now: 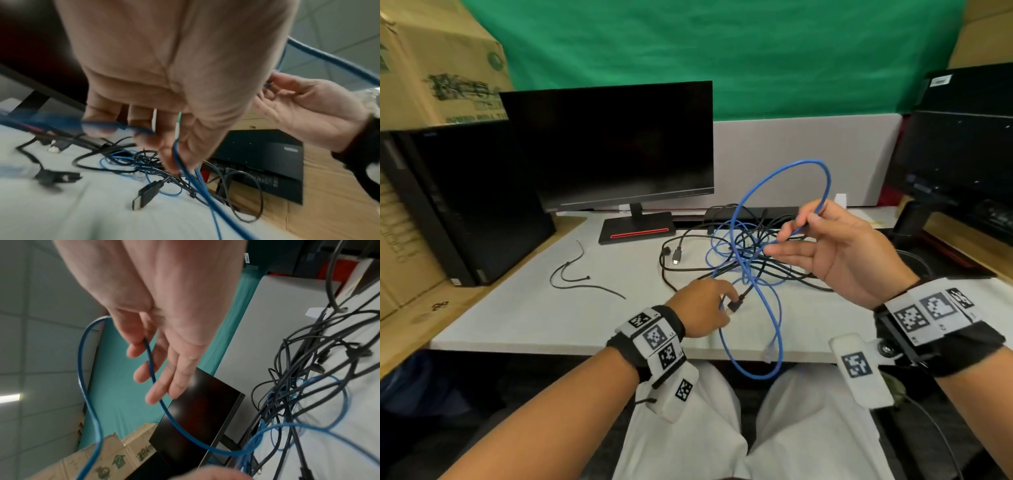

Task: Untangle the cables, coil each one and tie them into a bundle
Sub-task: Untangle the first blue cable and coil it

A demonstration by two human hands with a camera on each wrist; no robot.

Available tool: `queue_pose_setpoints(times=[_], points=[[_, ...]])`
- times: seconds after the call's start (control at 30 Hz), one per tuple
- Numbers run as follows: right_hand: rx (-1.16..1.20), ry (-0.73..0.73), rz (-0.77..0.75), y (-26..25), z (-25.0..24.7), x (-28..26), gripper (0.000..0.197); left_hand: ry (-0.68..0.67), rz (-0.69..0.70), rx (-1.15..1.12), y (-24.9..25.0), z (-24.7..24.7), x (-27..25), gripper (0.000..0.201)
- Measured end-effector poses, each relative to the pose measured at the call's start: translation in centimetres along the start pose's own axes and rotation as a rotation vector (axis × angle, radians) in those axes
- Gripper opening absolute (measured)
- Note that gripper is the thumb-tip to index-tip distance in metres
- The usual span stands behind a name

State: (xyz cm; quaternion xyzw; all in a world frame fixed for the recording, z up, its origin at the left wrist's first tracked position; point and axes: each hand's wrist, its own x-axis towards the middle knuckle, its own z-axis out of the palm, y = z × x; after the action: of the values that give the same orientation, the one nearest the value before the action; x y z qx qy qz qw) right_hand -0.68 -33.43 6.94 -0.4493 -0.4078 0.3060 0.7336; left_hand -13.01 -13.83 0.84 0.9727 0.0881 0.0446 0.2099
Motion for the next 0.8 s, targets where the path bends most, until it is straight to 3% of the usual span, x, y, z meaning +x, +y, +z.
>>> queue_pose_setpoints(times=[0.1, 0.2, 0.27, 0.33, 0.4, 0.47, 0.53, 0.57, 0.67, 0.7, 0.8], points=[[-0.168, -0.082, 0.081, 0.5, -0.4, 0.1, 0.033, 0.207, 0.04, -0.385, -0.1, -0.7, 0.2, 0.015], [-0.673, -0.169, 0.333, 2.4, -1.1, 0.0, 0.045, 0.336, 0.097, -0.636, 0.3, -2.2, -0.1, 0.023], [-1.054, -0.247, 0.434, 3.4, -1.6, -0.4, 0.04, 0.375, 0.131, -0.737, 0.8, -3.2, -0.4, 0.027], [-1.18, -0.242, 0.457, 3.6, -1.4, -0.5, 0.04, 0.396, 0.174, -0.783, 1.0, -4.0, -0.7, 0.03], [-1.069, -0.11, 0.379, 3.5, -1.0, -0.2, 0.039, 0.383, 0.205, -0.784, 0.9, -4.2, -0.9, 0.037], [-0.693, 0.07, 0.287, 3.3, -0.4, 0.2, 0.034, 0.341, 0.243, -0.741, 1.0, -3.8, -1.3, 0.039], [-0.327, 0.174, 0.293, 2.7, 0.1, 0.5, 0.053, 0.276, 0.288, -0.695, 1.6, -3.1, -1.7, 0.033], [-0.26, 0.207, 0.284, 2.5, 0.3, 0.6, 0.053, 0.247, 0.303, -0.687, 1.9, -2.8, -1.9, 0.031], [-0.184, 0.298, 0.217, 1.7, 1.4, 0.5, 0.012, 0.184, 0.31, -0.674, 2.5, -2.6, -2.0, 0.028], [-0.157, 0.333, 0.206, 1.4, 1.5, 0.5, 0.006, 0.176, 0.29, -0.669, 2.4, -2.8, -2.0, 0.027], [-0.221, 0.352, 0.17, 0.4, 1.3, 0.3, 0.017, 0.224, 0.183, -0.628, 1.6, -3.4, -1.8, 0.029]])
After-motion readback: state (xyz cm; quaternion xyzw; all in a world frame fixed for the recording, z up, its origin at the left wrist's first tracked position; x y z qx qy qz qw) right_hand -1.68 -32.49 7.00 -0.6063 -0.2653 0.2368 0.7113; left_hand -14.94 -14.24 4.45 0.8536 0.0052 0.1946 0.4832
